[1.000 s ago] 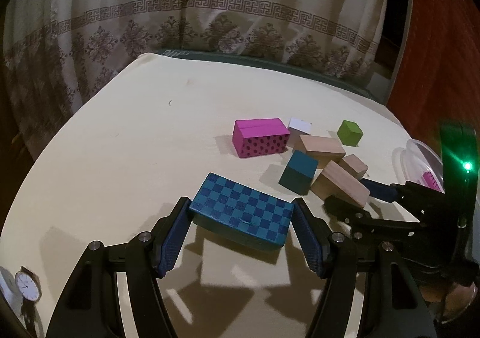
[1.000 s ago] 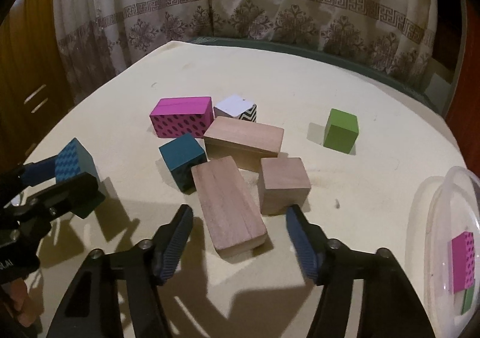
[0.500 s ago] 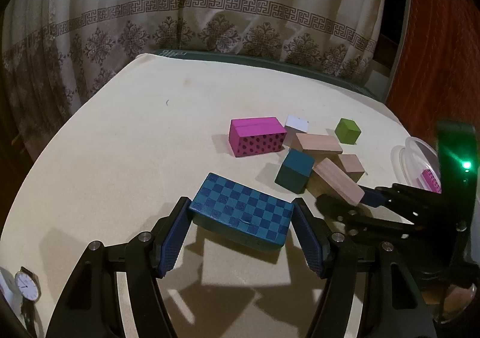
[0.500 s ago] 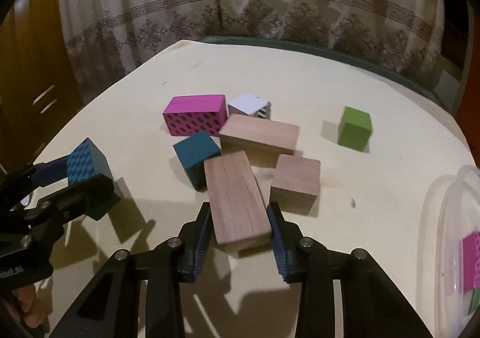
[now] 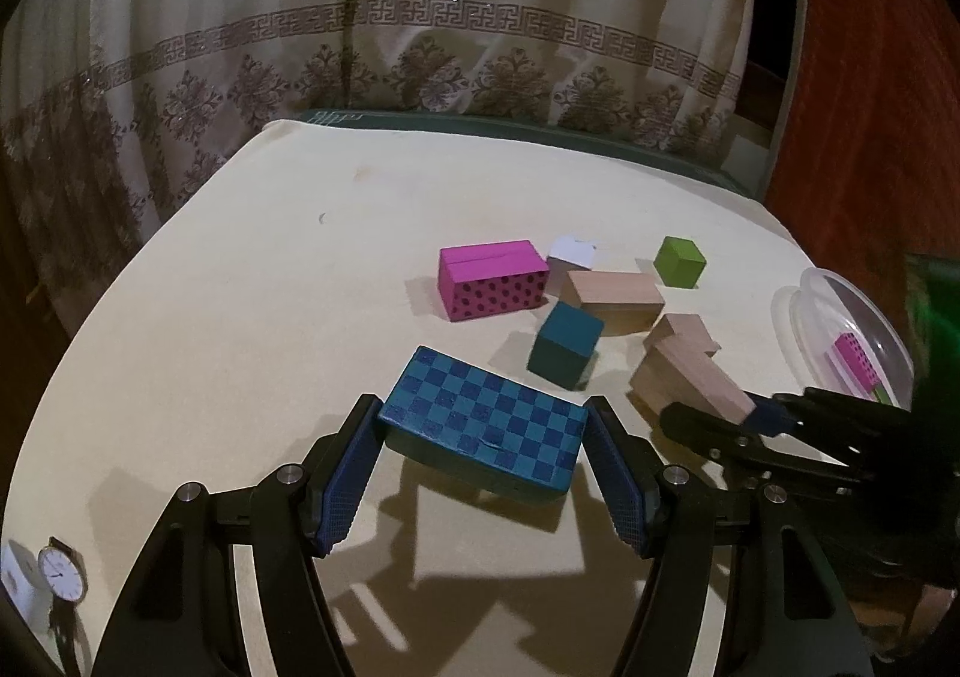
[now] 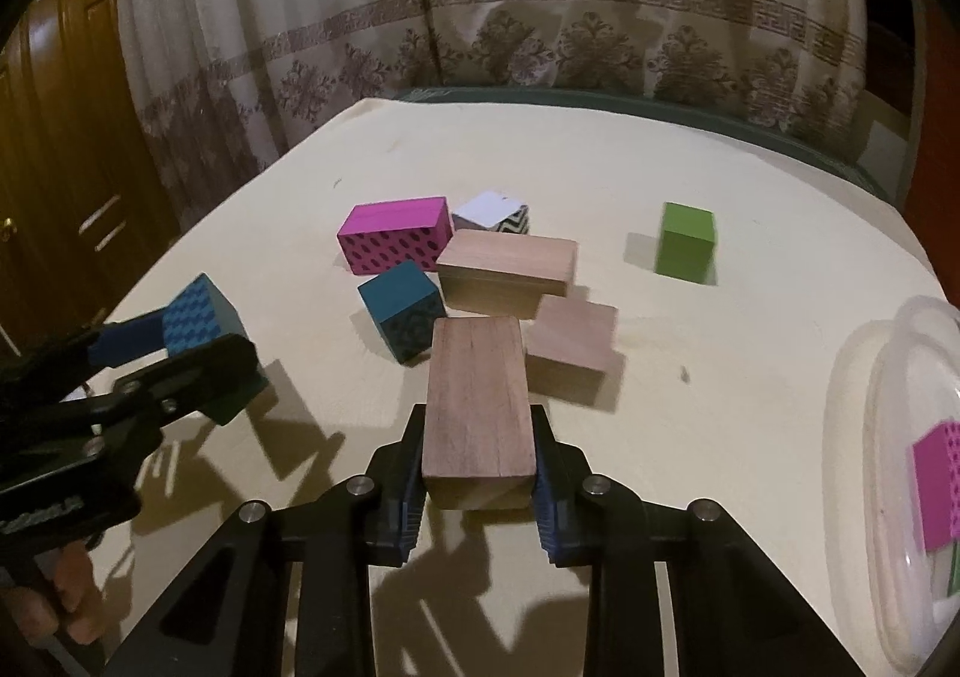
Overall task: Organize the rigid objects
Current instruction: 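Carry the wood brick into the bowl with the right gripper while the left gripper holds the blue brick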
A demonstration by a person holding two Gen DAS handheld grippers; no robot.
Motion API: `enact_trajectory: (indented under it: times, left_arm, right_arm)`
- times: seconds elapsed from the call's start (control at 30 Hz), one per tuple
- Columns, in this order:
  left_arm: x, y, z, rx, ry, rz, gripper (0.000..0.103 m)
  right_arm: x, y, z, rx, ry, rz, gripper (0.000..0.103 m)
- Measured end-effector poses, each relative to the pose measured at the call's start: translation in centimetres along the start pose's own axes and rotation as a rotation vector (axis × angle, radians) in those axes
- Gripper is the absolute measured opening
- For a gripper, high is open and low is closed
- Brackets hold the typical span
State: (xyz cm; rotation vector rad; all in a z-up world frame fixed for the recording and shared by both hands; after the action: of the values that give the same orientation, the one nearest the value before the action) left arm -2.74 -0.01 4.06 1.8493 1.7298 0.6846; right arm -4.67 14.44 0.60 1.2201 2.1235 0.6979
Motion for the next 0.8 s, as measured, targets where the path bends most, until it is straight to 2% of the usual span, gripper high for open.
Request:
enact_trajectory:
  times: [0.4,0.8]
  left_arm:
    - [3.3,1.2,-0.4,0.02,-0.058,0.021,0.068]
    - [7.6,2.2,-0.7,0.033,-0.135,0.047,0.068]
  right_arm:
    - [1.9,5.0,1.5,0.095,-0.085,0.004,0.031]
    - [6.1,10.1,3.0,0.196,-0.186,0.068,0.031]
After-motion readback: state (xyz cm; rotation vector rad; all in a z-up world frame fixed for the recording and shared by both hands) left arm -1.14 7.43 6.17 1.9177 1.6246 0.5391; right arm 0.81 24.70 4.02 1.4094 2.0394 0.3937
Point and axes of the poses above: each gripper's, at about its wrist camera, not at the fingertips, and y roughly against the way its jaws point, x to its right, z to its underside, the point moved 2 cm from there along -y, roughly the way its jaws point, and after that the axes turned 9 degrees about -z, right-handed, at the moved point
